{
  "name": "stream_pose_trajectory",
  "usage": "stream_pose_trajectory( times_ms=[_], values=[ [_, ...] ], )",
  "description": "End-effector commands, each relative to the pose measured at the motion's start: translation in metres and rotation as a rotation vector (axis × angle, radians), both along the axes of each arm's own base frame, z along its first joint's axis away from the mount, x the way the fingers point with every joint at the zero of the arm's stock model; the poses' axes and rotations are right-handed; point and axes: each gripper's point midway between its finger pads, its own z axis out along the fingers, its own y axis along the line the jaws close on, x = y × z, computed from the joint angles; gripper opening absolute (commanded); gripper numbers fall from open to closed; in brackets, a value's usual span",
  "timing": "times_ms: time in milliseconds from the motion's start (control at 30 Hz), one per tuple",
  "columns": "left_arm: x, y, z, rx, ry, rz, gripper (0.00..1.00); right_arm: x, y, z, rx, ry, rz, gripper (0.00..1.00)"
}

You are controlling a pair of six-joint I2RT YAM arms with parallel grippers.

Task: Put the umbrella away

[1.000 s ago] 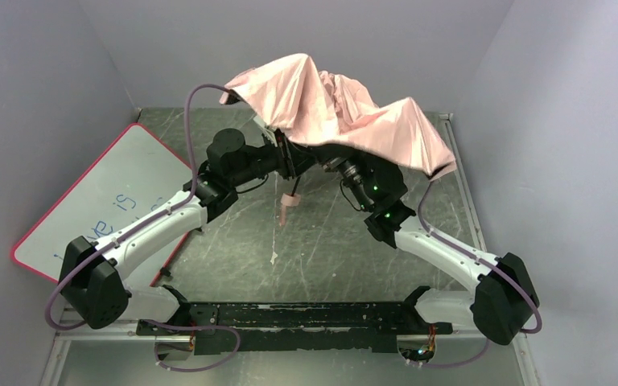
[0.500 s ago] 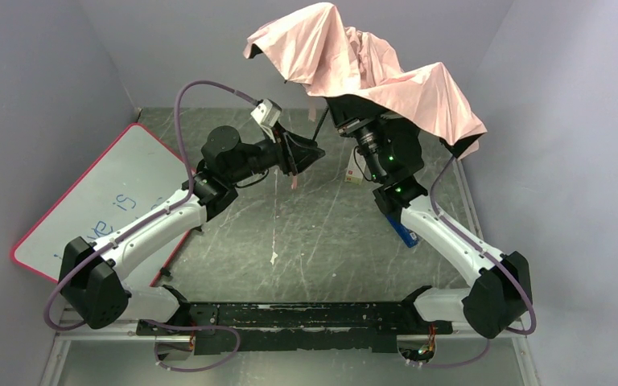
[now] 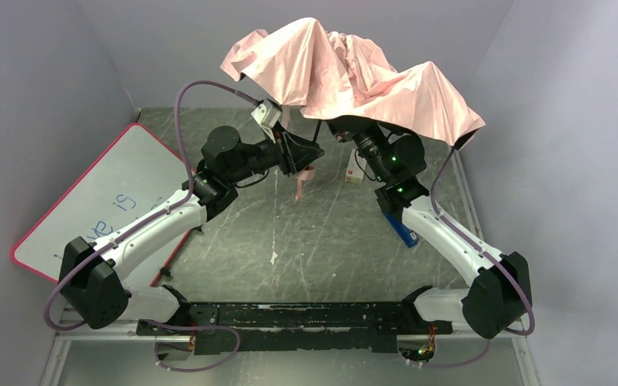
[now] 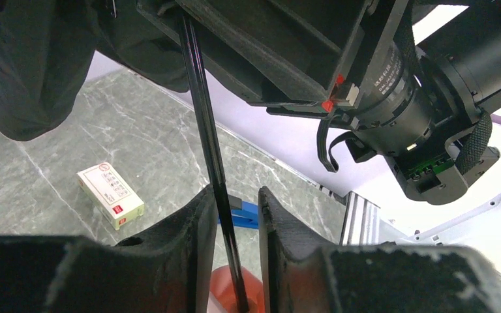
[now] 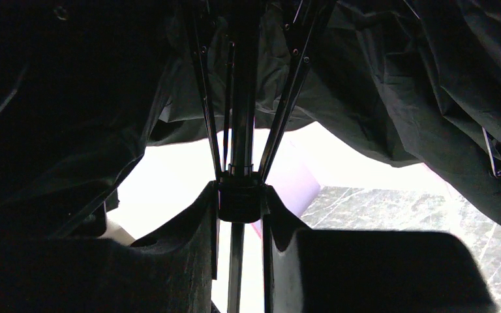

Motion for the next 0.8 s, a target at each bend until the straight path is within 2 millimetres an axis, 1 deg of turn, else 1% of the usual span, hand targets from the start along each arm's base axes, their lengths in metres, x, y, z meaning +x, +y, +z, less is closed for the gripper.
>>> stream_pose_trajectory(
  times_ms=[0, 100, 233, 367, 467, 533, 600, 667, 733, 767],
  values=[
    [-0.010, -0.003, 0.027, -0.046, -0.078, -0.051, 0.31, -0.017, -0.014, 0.051, 0.050, -0.157, -0.004, 0.00],
    [-0.011, -0.004, 0.026, -0.045, -0.078, -0.059, 0.25, -0.016, -0.017, 0.058, 0.056, -0.169, -0.011, 0.00],
    [-0.013, -0.006, 0.025, -0.043, -0.082, -0.071, 0.15, -0.016, -0.020, 0.063, 0.063, -0.178, -0.014, 0.00],
    [-0.015, -0.007, 0.024, -0.042, -0.087, -0.083, 0.14, -0.016, -0.024, 0.066, 0.068, -0.184, -0.020, 0.00],
    [-0.014, -0.008, 0.023, -0.037, -0.085, -0.082, 0.06, -0.018, -0.023, 0.067, 0.060, -0.189, -0.011, 0.00],
    [-0.014, -0.008, 0.023, -0.035, -0.086, -0.083, 0.05, -0.018, -0.021, 0.064, 0.045, -0.185, -0.002, 0.00],
    [-0.015, -0.007, 0.024, -0.036, -0.089, -0.083, 0.05, -0.018, -0.018, 0.055, 0.025, -0.169, 0.010, 0.00],
    [-0.014, -0.006, 0.024, -0.037, -0.088, -0.072, 0.05, -0.020, -0.014, 0.042, 0.001, -0.142, 0.031, 0.00],
    [-0.011, -0.004, 0.024, -0.035, -0.085, -0.056, 0.05, -0.020, -0.011, 0.020, -0.017, -0.091, 0.046, 0.00],
    [-0.010, -0.004, 0.024, -0.033, -0.084, -0.048, 0.05, -0.021, -0.009, 0.002, -0.030, -0.054, 0.054, 0.00]
  ],
)
